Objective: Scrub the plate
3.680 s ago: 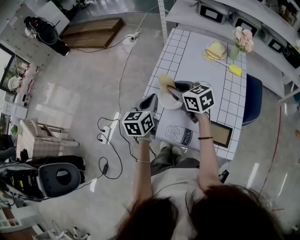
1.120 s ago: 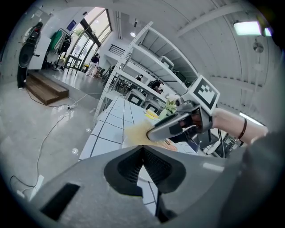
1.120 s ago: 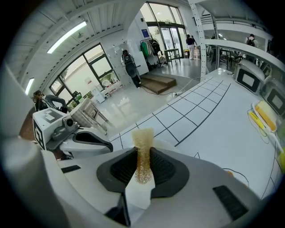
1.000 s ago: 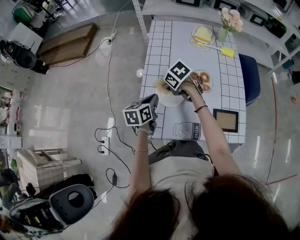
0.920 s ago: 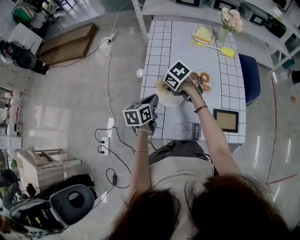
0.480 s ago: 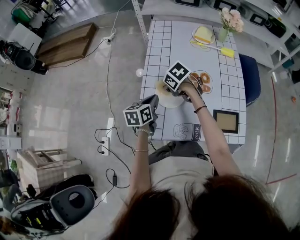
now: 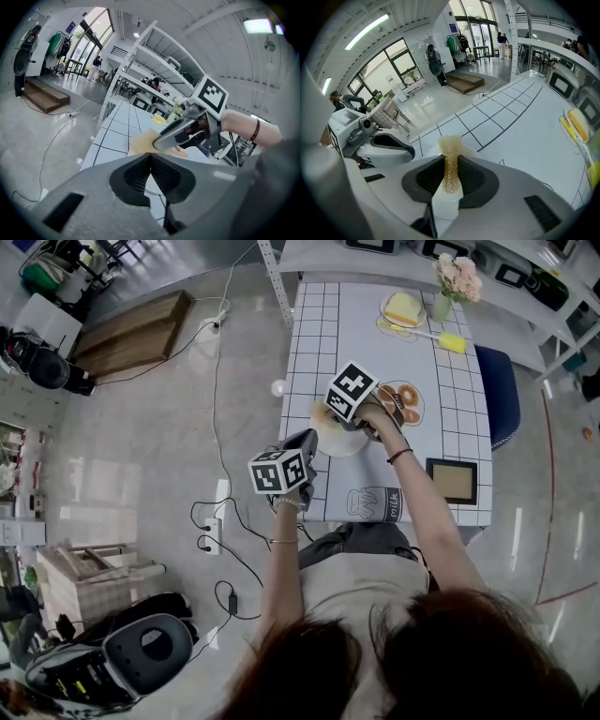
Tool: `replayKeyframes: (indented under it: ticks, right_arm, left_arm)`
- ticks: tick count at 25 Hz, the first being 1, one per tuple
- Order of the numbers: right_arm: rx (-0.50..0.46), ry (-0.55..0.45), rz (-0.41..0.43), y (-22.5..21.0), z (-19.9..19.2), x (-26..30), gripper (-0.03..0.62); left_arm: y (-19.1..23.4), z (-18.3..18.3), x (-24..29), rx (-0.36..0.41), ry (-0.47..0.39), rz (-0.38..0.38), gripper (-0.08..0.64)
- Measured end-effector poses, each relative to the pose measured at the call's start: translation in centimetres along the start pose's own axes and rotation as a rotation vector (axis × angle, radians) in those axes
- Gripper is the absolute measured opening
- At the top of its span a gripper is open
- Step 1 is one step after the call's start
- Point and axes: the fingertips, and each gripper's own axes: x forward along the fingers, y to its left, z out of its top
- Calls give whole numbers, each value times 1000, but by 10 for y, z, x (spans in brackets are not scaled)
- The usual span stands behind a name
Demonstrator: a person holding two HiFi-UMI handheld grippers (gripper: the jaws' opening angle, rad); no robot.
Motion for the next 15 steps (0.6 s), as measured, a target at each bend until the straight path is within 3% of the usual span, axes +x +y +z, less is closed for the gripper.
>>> replayKeyframes:
  ticks: [15]
  right_arm:
    - [13, 11, -61, -18, -8, -9, 80]
  left_arm:
    - [-14, -1, 9, 28, 20, -48, 11]
